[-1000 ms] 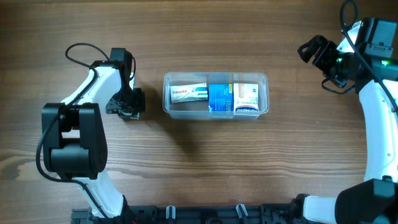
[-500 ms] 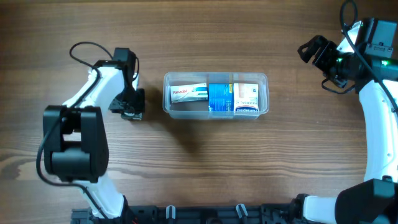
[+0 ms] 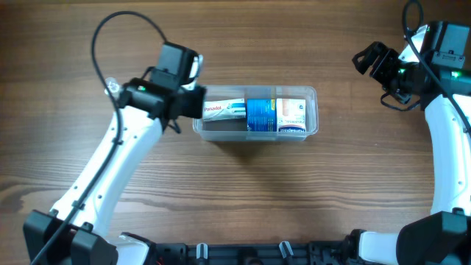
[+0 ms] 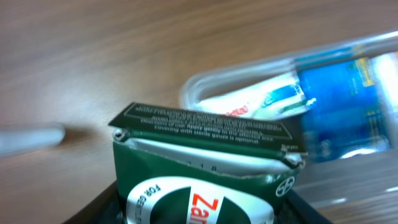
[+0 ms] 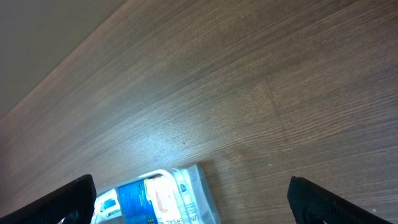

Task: Pack container
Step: 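Carry the Zam-Buk tin over the container with left gripper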

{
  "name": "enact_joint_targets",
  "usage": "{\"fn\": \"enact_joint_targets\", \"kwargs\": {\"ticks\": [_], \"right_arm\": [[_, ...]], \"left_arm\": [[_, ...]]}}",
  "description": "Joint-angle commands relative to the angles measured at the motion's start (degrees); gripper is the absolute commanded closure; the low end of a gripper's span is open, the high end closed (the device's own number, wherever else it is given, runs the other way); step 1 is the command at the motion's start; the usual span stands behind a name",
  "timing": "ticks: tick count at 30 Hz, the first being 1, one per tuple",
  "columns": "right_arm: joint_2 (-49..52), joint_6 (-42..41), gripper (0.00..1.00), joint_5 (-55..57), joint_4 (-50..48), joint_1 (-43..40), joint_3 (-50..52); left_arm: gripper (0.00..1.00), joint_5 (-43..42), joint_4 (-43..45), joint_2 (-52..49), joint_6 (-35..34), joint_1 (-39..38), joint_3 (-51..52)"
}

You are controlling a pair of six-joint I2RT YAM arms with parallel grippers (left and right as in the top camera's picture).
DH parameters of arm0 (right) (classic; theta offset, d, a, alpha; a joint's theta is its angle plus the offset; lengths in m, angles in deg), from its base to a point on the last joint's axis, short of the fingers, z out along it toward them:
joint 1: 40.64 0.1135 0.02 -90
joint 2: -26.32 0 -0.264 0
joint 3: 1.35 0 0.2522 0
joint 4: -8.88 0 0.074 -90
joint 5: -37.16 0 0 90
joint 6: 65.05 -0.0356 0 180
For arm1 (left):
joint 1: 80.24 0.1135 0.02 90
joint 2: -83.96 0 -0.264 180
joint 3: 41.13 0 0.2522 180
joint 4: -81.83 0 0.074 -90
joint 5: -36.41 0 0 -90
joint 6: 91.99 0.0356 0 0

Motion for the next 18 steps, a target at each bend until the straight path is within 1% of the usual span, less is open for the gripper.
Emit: {"fn": "enact_joint_targets", "kwargs": {"ticks": [1,3,6,10,14,18], "right_arm": [[-1.4,-0.3,0.00,-0.9,-0.2,0.0,-0.1],[-1.4,-0.3,0.00,-0.9,-0.2,0.0,-0.1],[-1.4,-0.3,0.00,-0.9,-0.2,0.0,-0.1],[-1.4,-0.3,0.00,-0.9,-0.2,0.0,-0.1],[-1.4,-0.3,0.00,-0.9,-0.2,0.0,-0.1],[-1.4,-0.3,0.00,-0.9,-0.2,0.0,-0.1]], "left_arm": [[0.63,-0.1,4.7,-1.4,-4.1,-5.3,-0.7],[0.63,-0.1,7.6,-2.5,-8.8,-7.5,-0.7],[0.64,-0.3,10.8,-5.3,-18.2,-10.4,-0.7],[0.67,-2.4,12.7,-9.6,-25.7,-12.8,-0.7],[0.67,-3.8,14.4,-14.1,-30.8,-15.0,-0.7],[0.67,-3.8,16.9,-16.5,-31.7,-17.1,-0.7]]}}
